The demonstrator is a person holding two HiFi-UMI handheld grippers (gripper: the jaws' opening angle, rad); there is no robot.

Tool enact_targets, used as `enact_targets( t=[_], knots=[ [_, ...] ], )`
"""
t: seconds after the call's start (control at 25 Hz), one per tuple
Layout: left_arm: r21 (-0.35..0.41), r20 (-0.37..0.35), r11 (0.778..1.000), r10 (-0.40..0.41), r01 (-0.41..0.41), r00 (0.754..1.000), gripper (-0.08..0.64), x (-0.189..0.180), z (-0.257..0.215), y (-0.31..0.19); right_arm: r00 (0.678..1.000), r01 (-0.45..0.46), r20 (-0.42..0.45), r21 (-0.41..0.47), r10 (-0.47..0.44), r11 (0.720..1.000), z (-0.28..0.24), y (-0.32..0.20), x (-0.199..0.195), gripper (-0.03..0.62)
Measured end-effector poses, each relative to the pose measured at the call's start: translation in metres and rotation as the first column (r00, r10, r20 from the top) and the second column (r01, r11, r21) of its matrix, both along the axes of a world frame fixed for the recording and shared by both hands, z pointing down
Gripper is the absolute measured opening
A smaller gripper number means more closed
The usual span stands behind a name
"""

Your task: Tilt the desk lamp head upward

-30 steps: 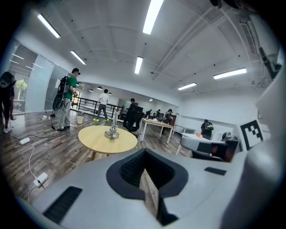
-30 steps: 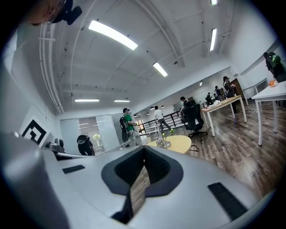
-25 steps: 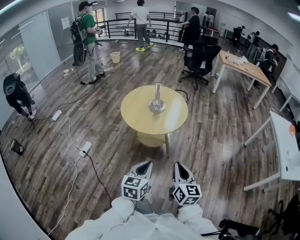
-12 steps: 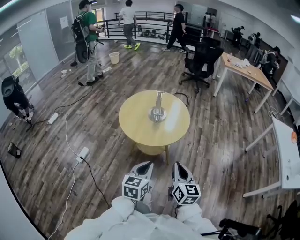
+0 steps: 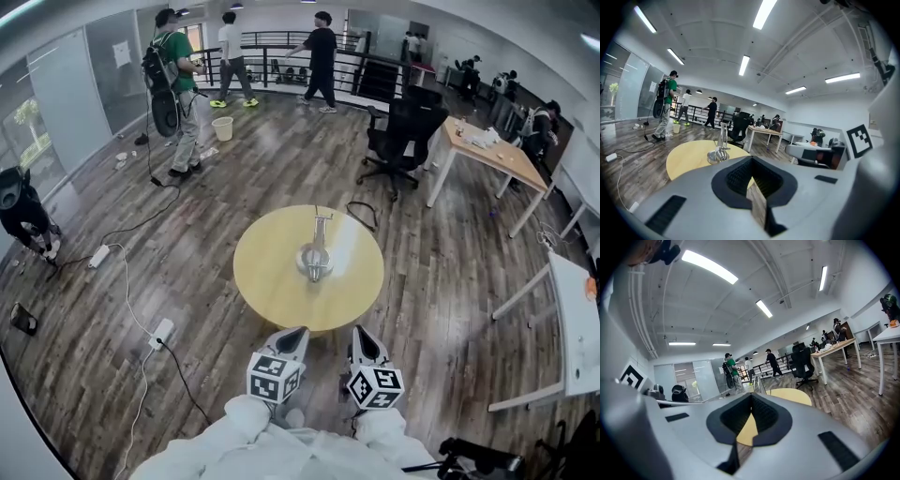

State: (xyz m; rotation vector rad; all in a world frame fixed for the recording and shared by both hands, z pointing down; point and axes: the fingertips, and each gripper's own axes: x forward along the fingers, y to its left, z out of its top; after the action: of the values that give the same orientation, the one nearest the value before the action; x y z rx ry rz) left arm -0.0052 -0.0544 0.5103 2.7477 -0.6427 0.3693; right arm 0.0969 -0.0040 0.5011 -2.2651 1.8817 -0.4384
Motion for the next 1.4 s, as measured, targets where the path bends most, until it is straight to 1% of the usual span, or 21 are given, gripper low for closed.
enact_targets(
  t=[0.12, 0.28, 0.52, 0.72, 0.92, 1.08, 1.4],
  knots=[
    [0.010, -0.005, 1.000, 0.005, -0.005, 1.000, 0.002, 0.008, 0.000, -0.029, 1.000, 0.000, 0.003, 0.006, 0.000, 1.000, 0.001, -0.027, 0.004, 0.012],
    [0.005, -0.006, 1.000, 0.006, -0.006, 1.000, 0.002, 0.022, -0.001, -0.061, 1.000, -0.010, 0.014, -0.011, 0.010, 1.000, 0.006, -0.055, 0.019, 0.014],
    [-0.020, -0.010, 1.000, -0.002, 0.002, 1.000, 0.002, 0.041, 0.005, -0.091, 1.000, -0.016, 0.016, -0.025, 0.016, 1.000, 0.009, -0.082, 0.045, 0.012],
    [-0.037, -0.010, 0.999, -0.014, 0.014, 1.000, 0.002, 0.061, 0.012, -0.111, 1.000, 0.000, 0.021, -0.040, 0.000, 0.999, 0.016, -0.106, 0.067, 0.012],
    [-0.029, -0.010, 0.998, -0.057, 0.057, 0.998, 0.002, 0.088, 0.012, -0.145, 0.999, 0.051, 0.020, -0.040, -0.050, 0.998, 0.019, -0.144, 0.097, 0.012],
    [-0.012, -0.007, 0.995, -0.098, 0.098, 0.995, 0.002, 0.113, 0.008, -0.178, 0.994, 0.108, 0.010, -0.036, -0.107, 0.994, 0.016, -0.181, 0.122, 0.012],
    [0.008, -0.029, 0.981, -0.191, 0.191, 0.981, 0.002, 0.157, -0.006, -0.225, 0.971, 0.239, -0.014, -0.047, -0.240, 0.970, 0.012, -0.238, 0.165, 0.012]
  ],
)
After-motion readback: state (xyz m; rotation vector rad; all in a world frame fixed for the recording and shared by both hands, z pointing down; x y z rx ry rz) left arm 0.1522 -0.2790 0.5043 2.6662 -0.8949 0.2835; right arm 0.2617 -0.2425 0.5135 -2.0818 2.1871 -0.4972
